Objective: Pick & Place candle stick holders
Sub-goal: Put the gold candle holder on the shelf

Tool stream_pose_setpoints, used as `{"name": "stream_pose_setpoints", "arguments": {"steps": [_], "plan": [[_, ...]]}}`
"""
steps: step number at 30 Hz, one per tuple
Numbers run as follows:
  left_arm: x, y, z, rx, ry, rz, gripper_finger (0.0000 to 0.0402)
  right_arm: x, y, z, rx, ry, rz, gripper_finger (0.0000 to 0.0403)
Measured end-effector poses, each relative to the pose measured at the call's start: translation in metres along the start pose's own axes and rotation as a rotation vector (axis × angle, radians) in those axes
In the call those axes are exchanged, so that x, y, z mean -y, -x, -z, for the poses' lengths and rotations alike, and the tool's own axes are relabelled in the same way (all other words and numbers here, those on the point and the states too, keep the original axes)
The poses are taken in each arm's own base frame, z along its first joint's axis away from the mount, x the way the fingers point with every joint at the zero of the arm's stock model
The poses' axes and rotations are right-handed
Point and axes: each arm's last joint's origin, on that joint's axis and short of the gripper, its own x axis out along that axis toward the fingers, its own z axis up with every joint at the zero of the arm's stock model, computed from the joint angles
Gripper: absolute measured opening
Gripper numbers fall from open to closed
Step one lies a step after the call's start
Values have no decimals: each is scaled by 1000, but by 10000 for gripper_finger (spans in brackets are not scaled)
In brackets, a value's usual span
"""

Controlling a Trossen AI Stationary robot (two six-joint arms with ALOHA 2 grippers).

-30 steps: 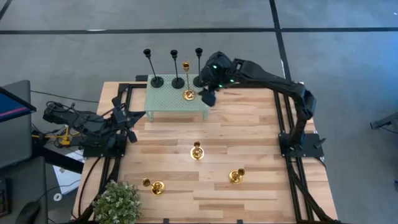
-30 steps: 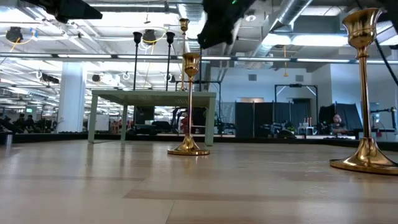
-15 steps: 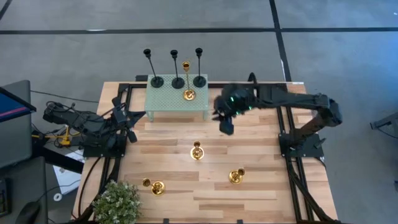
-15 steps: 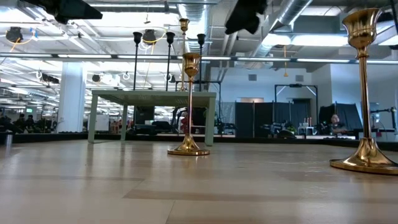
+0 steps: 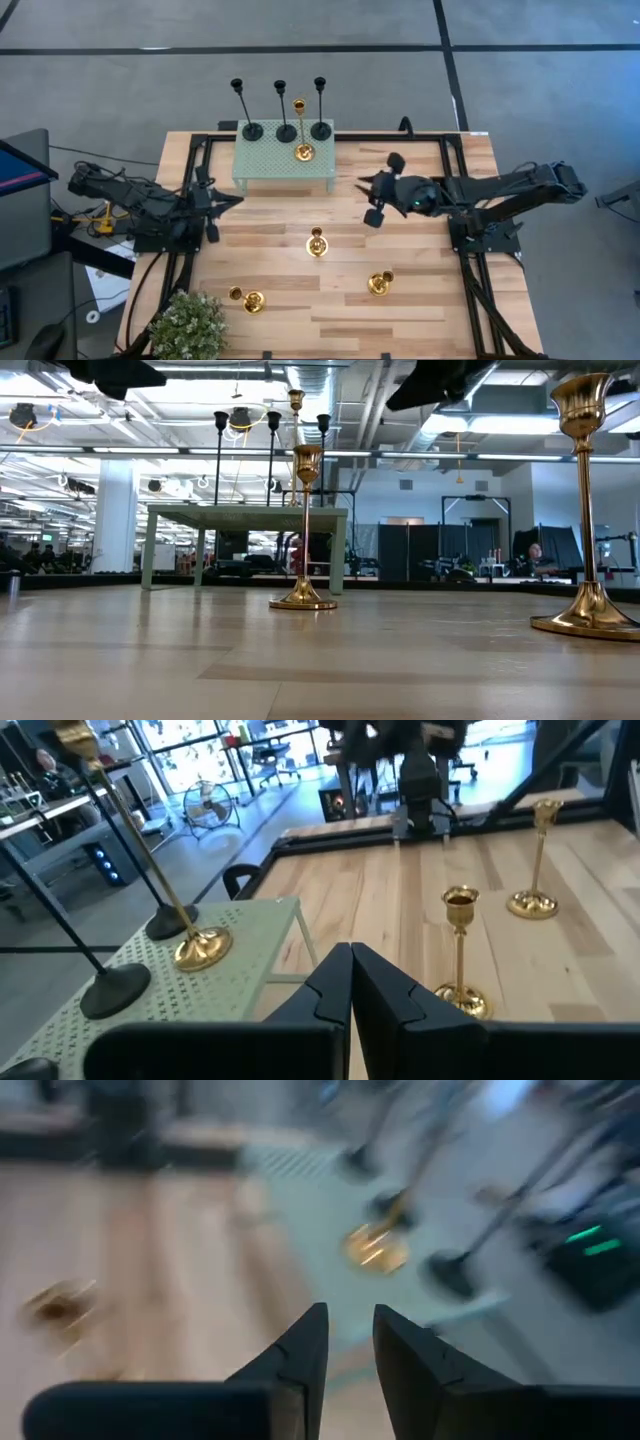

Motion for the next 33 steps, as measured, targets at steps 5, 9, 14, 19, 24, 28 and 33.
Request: {"name": "stream_pose_setpoints", "arguments": {"steps": [5,9,14,19,24,28,33], "plan": [[8,-10,1,-39,-32,5,10,10,-1,6,99,21,233,74],[15,-19,2,-80,-65,8,10,18,-11,13,73,16,279,74],[22,-26,4,-112,-140,27,9,28,-24,18,33,8,329,74],[26,-23,4,-70,-266,242,5,31,-29,21,22,25,267,74],[32,-20,2,-8,-245,504,7,27,-32,21,35,39,149,74],[37,-17,1,6,-176,682,5,26,-33,22,31,42,144,74],[39,-14,7,-81,-81,790,7,26,-32,21,42,29,146,74]]}}
